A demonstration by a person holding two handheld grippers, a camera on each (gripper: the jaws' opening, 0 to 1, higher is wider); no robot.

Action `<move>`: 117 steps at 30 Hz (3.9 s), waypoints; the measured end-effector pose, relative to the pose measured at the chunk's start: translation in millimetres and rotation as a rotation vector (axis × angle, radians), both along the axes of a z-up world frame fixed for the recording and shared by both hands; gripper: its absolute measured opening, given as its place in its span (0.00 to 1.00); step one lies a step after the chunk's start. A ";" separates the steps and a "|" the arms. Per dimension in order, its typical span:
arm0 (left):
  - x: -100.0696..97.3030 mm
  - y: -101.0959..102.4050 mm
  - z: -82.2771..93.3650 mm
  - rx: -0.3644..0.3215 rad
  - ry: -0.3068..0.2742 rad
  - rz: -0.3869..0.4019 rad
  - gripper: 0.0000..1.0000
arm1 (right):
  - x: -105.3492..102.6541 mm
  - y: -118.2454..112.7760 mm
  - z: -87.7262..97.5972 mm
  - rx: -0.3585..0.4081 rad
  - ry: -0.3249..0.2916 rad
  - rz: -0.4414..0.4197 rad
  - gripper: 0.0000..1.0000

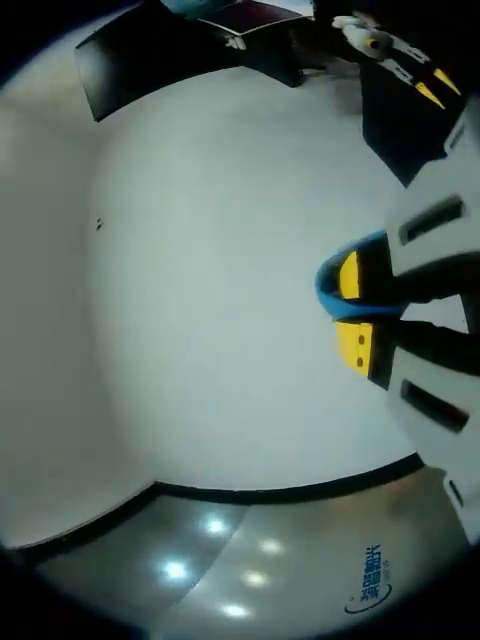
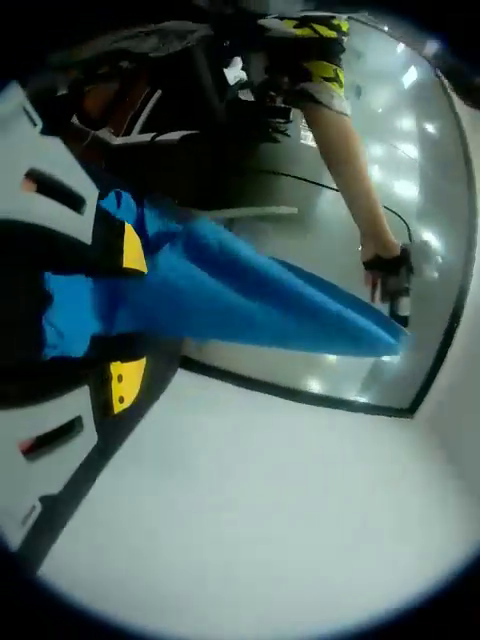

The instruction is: Spread out the cloth and fold it

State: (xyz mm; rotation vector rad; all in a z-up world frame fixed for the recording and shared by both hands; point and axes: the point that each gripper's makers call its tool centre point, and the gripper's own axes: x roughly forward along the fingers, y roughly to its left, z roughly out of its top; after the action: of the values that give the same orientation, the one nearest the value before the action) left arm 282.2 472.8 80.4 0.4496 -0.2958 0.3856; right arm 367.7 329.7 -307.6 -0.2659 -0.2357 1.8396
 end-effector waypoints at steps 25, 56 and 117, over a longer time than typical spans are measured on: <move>1.3 212.0 -157.8 -0.220 0.198 0.409 0.12 | 53.7 39.2 -114.6 -0.226 -0.013 -0.061 0.33; -45.2 -70.0 -533.2 -0.063 0.977 -0.345 0.39 | -2.6 59.9 -150.3 -0.259 -0.188 0.200 0.05; 12.9 -43.3 -255.0 0.335 0.594 0.031 0.01 | -10.8 -12.9 -13.7 0.159 -0.148 -0.071 0.49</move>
State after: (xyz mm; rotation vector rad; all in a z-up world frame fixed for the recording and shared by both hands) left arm 295.1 429.5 -174.6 0.8725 0.2296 0.2166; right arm 357.0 316.8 -321.3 -0.2957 -0.4672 1.7224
